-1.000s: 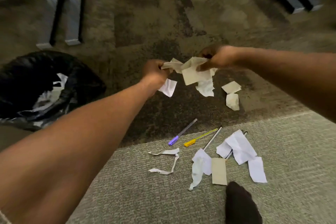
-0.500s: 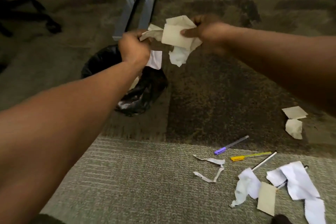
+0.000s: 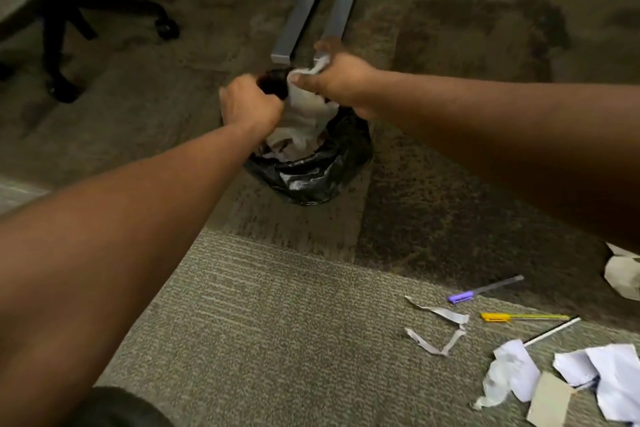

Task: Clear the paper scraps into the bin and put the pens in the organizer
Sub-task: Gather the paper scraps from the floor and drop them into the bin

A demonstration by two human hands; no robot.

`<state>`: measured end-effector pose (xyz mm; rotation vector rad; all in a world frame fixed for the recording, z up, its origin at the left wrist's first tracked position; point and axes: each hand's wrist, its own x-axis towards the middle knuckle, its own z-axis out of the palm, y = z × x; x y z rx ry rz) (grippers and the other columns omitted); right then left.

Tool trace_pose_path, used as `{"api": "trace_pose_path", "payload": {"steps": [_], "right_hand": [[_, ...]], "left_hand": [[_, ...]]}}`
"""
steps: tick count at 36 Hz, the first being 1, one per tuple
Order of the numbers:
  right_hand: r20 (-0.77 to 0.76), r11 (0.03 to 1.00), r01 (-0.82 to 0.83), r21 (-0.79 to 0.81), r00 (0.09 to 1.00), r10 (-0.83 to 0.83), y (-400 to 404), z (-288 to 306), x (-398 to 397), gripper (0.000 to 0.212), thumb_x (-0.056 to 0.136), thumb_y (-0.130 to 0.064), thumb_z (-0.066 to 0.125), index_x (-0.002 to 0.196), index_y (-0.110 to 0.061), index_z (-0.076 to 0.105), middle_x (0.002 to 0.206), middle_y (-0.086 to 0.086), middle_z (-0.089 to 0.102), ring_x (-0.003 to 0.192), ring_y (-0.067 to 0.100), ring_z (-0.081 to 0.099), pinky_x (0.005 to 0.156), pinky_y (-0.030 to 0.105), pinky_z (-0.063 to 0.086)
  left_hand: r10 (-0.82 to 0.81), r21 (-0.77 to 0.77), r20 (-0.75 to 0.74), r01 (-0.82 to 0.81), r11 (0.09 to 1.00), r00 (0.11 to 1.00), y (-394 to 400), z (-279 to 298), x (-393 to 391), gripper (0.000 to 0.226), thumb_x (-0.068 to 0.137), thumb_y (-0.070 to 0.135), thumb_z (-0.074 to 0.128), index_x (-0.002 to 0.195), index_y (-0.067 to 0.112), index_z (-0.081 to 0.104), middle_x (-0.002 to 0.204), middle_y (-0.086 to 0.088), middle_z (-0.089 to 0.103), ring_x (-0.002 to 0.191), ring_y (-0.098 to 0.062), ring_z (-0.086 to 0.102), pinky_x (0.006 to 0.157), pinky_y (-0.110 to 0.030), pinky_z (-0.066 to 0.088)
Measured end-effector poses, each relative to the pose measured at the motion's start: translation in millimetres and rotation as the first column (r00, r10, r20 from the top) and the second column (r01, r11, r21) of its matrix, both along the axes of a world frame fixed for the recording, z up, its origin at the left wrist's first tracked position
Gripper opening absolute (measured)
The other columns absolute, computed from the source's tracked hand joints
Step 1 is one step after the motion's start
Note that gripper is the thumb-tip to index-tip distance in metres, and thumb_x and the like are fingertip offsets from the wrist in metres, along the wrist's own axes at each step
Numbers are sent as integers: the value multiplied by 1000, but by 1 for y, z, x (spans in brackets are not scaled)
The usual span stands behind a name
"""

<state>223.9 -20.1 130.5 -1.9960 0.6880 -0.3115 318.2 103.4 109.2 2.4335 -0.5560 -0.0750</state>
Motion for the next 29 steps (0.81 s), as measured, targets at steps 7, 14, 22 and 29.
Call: {"api": "trace_pose_path", "payload": {"steps": [7,14,22,29], "right_hand": [[-75,936,-98,-337,994,77,-24,-12,-35,69,85,-42,69,142,-26,34,144,6,43,128,24,47,85,26,42],[-272,720,-242,-651,959,77,-52,-27,-106,68,87,-37,66,146,-24,35,146,11,36,133,32,36,107,41,37],[-330,769,-182,-613,943,-39,-87,-55,-185,68,85,-41,68,142,-31,34,146,11,36,131,34,40,100,42,41],[-445,782,-229,-580,893,-69,-95,-92,-260,75,81,-42,72,144,-23,35,141,18,40,126,38,43,98,44,42]], "left_hand": [[-117,15,171,116,993,978,-4,-2,-8,55,80,15,49,135,11,51,134,-17,52,130,-36,37,110,-42,35],[-389,-11,262,405,914,883,-35,-8,-50,60,83,20,53,142,18,43,143,-10,44,134,-33,32,110,-43,32],[-487,-48,271,517,855,830,-74,-14,-100,53,85,18,55,138,19,47,140,-10,45,135,-31,31,111,-35,27],[-673,69,315,691,719,669,-93,-42,-146,47,84,16,57,131,17,56,134,-9,51,130,-31,37,110,-35,28]]}}
